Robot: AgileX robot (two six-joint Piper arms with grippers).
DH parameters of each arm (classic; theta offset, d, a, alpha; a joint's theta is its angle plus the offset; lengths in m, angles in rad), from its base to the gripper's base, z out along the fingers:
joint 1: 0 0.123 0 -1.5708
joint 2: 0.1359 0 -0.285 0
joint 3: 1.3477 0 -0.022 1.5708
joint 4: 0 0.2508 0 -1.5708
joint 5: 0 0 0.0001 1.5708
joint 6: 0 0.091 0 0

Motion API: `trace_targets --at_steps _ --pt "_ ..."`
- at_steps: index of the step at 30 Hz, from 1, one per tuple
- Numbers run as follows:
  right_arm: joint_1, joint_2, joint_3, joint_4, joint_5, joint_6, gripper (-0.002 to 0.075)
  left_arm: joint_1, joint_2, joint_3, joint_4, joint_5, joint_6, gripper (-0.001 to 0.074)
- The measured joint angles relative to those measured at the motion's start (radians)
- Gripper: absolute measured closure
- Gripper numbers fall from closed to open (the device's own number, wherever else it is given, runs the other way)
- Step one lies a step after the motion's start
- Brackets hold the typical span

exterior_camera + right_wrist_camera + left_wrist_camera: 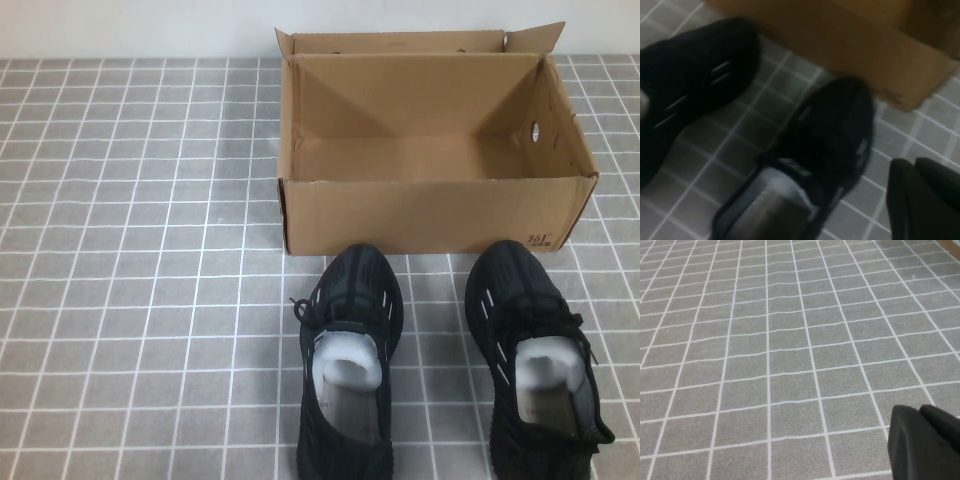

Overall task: Put shoes into padded shoe box
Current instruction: Pick up the shoe from the table

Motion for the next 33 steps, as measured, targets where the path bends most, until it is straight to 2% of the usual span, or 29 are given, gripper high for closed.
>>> trace_targets --at_steps 3,5,11,13,16,22,30,33 --pt "0.09 0.054 -0.01 -0.008 0.013 -0.049 0.0724 0.0 0.0 0.0 0.0 0.0 0.0 0.0739" --pt "0.179 0.086 -0.013 -0.058 0.031 -0.066 0.0674 0.0 0.0 0.0 0.0 0.0 0.0 0.0739" --pt "0.425 0.171 -0.013 -0.302 0.055 -0.038 0.033 0.0 0.0 0.0 0.0 0.0 0.0 0.0739" --pt "0.471 0.201 -0.013 -0.382 0.055 -0.03 0.0267 0.0 0.0 0.0 0.0 0.0 0.0 0.0739" --pt "0.512 0.249 -0.013 -0.477 0.051 -0.026 0.0229 0.0 0.0 0.0 0.0 0.0 0.0 0.0739" --pt "0.52 0.339 -0.015 -0.544 -0.07 -0.021 0.0237 0.0 0.0 0.0 0.0 0.0 0.0 0.0739" --pt "0.522 0.444 -0.016 -0.665 -0.112 0.071 0.0471 0.0 0.0 0.0 0.0 0.0 0.0 0.0739" --pt "0.522 0.454 -0.016 -0.724 -0.11 0.122 0.0515 0.0 0.0 0.0 0.0 0.0 0.0 0.0739"
